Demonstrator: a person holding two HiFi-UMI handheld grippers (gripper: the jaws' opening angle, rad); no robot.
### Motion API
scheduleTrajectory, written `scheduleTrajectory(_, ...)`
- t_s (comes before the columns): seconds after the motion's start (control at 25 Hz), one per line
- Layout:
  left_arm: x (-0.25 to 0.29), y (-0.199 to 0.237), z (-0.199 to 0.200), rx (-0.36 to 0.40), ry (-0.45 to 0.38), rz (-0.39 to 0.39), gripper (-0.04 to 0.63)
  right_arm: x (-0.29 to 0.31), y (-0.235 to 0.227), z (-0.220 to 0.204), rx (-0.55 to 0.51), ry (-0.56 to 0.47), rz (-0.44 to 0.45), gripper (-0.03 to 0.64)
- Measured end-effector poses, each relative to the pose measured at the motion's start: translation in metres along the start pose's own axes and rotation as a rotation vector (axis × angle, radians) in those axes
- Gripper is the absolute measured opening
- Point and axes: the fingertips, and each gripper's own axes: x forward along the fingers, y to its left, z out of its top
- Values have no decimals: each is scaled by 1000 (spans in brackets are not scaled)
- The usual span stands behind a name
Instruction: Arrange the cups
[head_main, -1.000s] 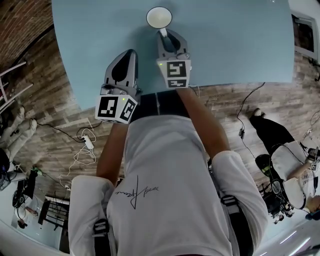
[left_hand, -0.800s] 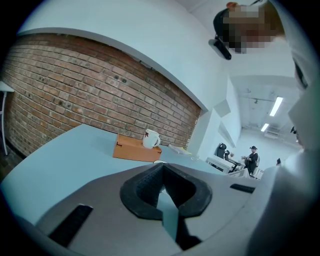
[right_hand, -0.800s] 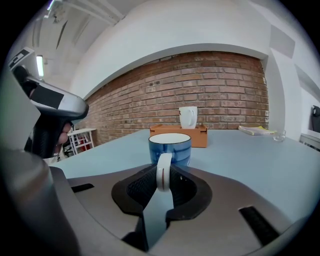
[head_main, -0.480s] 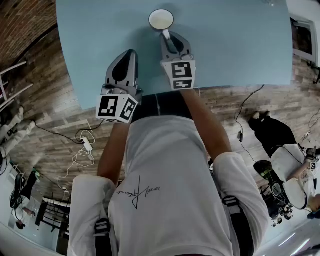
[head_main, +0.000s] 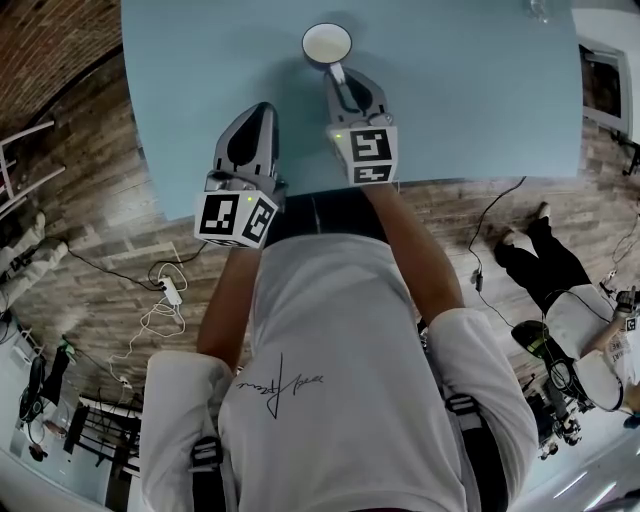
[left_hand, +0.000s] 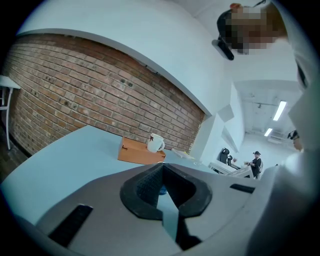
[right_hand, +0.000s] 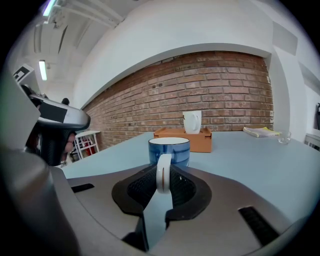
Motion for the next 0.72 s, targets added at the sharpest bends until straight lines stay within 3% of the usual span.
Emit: scheduleTrajectory(0.72, 6, 15, 27, 6, -57, 37, 8, 24, 2, 57, -20, -80, 71, 64)
